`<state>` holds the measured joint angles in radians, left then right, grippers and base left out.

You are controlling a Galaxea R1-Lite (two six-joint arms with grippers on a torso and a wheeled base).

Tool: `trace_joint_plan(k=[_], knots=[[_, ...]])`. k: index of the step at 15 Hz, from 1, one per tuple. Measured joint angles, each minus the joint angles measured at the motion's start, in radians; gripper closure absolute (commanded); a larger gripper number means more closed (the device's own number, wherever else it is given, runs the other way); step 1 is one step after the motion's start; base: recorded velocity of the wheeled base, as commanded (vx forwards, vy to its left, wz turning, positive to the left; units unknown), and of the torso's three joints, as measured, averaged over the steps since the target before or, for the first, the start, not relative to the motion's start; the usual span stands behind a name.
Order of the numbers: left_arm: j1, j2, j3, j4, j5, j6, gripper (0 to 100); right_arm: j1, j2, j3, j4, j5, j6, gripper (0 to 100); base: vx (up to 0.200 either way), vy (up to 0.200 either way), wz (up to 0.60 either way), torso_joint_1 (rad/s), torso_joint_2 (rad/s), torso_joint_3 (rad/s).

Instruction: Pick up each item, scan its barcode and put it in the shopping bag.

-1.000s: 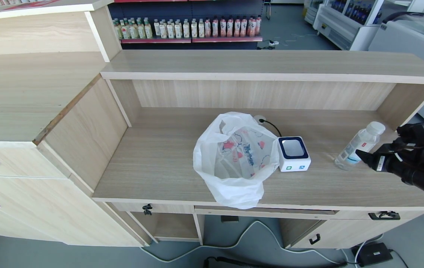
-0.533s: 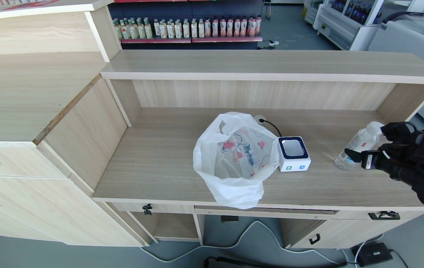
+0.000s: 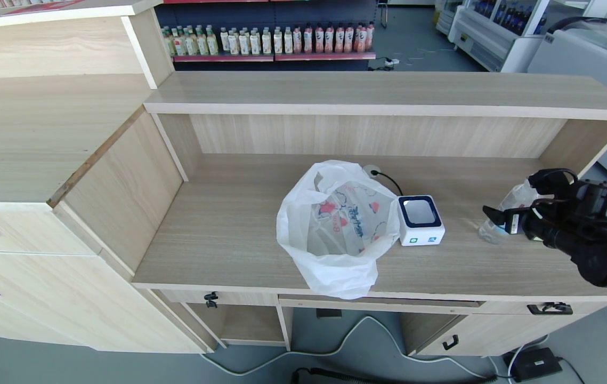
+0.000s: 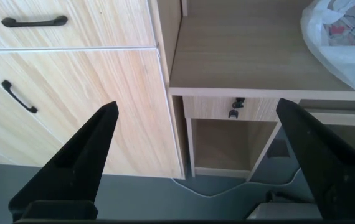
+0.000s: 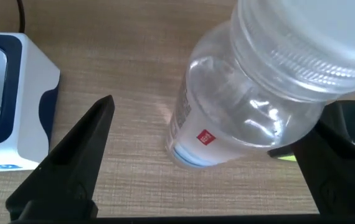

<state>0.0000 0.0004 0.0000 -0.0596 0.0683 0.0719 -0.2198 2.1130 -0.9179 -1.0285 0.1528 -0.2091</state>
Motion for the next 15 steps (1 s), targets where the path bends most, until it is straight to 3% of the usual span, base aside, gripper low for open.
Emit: trace_joint_plan(k=[14,15], knots=[[0.0,0.0,0.0,0.0,0.0,0.0,0,0.027,0.117,-0.156,0.002,0.008,-0.02,0,0.0,0.0,0.0,0.0,0.0,0.0],[0.0,0.0,0.0,0.0,0.0,0.0,0,0.029,0.118,-0.156,0.002,0.01,-0.017,100,0.0,0.0,0.0,0.0,0.0,0.0]])
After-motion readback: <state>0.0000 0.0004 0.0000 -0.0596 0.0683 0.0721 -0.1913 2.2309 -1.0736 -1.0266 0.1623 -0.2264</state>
